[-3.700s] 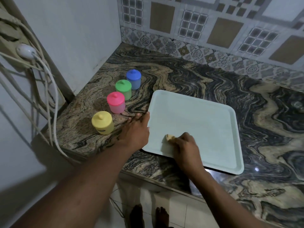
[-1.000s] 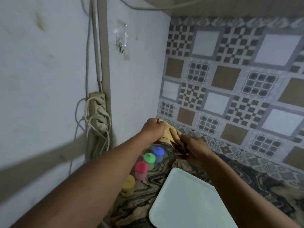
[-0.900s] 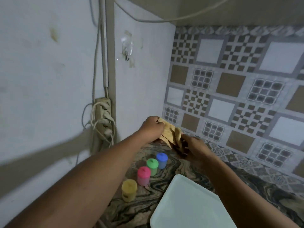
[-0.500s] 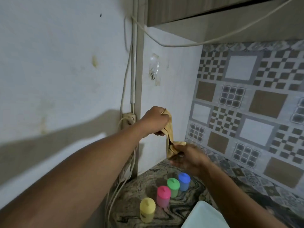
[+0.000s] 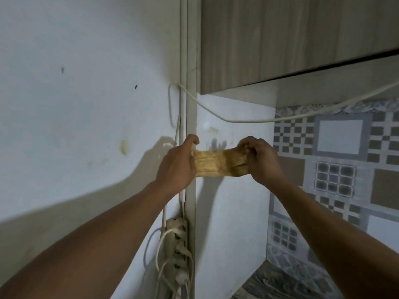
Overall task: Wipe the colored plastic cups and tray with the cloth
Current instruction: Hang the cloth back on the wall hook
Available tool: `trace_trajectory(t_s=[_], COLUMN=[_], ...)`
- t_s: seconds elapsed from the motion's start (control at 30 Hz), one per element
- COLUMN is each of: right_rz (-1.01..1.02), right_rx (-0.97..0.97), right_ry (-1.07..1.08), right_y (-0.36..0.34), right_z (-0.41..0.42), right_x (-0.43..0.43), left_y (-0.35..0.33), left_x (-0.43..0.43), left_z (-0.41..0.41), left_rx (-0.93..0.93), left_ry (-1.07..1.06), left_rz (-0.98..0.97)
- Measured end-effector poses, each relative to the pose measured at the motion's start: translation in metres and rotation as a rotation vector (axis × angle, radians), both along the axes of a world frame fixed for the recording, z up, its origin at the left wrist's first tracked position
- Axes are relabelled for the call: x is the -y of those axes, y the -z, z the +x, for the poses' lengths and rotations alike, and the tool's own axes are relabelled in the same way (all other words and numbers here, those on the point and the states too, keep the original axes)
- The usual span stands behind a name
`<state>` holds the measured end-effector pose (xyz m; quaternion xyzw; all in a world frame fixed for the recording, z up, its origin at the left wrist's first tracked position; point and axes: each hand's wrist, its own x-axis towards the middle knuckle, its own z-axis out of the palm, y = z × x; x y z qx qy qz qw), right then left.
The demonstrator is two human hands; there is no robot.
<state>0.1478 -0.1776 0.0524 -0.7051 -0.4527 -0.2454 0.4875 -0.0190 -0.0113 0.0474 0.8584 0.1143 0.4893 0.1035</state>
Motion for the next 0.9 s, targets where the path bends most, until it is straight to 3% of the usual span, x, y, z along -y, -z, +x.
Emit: trace_trajectory(t_s=[0.1,0.2,0.3,0.43,0.6,0.67,0.9], right_rz=[0.004,-0.155,-0.243,-0.113,-0.072,-0.103,-0.351], right_rx=[0.135,0.080,-0.001,-0.301,-0.618,-0.663,-0.606], right_ry=[0.068,0.105,0.033,-0.187,-0.265,-0.273,-0.155], right_y=[-0.015,0.004,0.039,0.069,0.081,0.085,0.129], right_z=[0.011,0.026,0.028,0.009,-0.014,-0.021,-0.046], right_x=[-0.020,-0.037,-0.045,-0.050,-0.039,-0.030,0.014], left_y=[-0.007,0.006,0.027,0.055,0.077,0.083,0.126], left_x=[-0.010,-0.018,-0.021,-0.012,0.017,0.028,0.060], left_z=[0.010,0.018,0.024,0.027,0.023,0.018,-0.015], left_rx=[-0.031,-0.160,-0.175,-0.173,-0.106,-0.131,-0.451], left_ry=[-0.087,-0.176,-0.175,-0.093,0.091,0.154,0.139], left_rz=[0.098,0.210,0.235,0.101,-0.236,-0.354,-0.413])
